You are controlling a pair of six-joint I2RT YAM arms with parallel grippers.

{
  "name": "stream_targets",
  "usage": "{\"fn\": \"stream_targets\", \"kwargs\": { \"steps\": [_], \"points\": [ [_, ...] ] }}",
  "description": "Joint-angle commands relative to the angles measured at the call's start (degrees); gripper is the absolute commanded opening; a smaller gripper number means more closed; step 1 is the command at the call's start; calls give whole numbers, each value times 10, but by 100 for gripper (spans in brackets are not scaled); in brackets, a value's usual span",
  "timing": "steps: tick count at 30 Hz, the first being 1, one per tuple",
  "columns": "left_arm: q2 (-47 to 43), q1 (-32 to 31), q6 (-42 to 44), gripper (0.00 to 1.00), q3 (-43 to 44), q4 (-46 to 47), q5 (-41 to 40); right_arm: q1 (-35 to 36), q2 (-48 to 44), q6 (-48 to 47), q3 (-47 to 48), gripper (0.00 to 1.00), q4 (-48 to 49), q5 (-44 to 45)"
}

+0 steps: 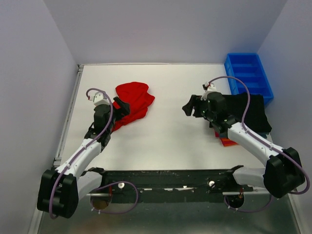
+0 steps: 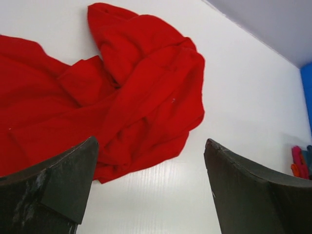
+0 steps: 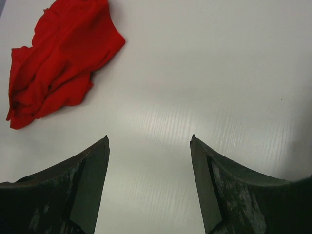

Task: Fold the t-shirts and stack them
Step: Move the tshirt to the center of the board

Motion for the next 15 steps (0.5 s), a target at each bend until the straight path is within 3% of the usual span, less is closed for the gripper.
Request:
{"fn": "stream_targets", "kwargs": {
  "steps": [1, 5, 10, 15],
  "points": [
    [29, -2, 9, 97, 26, -72, -77, 7, -28, -1, -48, 75, 114, 49],
    [68, -2, 15, 95, 47, -102, -109, 7, -42, 8, -74, 74, 146, 54],
    [127, -2, 35, 87, 78, -106, -95, 7, -68, 11, -102, 74, 171, 57],
    [188, -2, 48, 73, 120, -121, -93, 7, -66, 14, -103, 74, 171, 52]
  ]
}}
